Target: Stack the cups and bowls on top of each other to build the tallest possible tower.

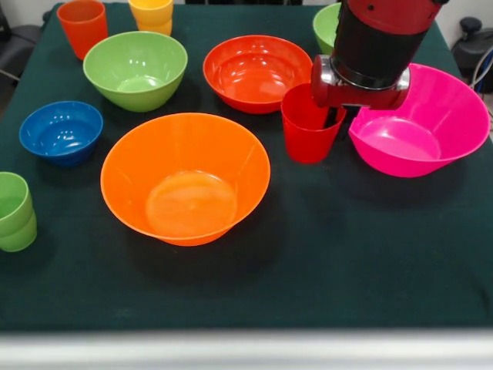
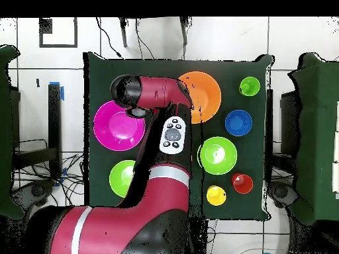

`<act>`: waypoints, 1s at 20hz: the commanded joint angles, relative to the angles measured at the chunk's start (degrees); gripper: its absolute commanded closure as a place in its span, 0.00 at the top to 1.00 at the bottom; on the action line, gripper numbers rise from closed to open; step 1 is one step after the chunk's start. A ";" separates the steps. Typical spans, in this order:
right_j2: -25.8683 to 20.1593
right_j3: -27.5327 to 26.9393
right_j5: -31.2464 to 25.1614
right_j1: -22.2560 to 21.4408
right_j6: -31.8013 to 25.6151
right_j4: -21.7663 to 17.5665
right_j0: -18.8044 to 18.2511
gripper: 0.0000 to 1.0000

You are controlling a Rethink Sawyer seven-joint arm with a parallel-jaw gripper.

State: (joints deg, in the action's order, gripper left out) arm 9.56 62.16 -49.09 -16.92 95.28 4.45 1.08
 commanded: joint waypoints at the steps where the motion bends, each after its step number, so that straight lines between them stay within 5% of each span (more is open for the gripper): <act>1: -3.74 0.25 -6.50 -3.89 1.09 -1.31 -1.06 0.00; 20: -6.17 -2.38 -8.76 -4.89 -11.18 -5.68 -7.84 0.00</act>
State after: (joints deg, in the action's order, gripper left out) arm 9.51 60.45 -53.23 -22.21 95.28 4.42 -4.00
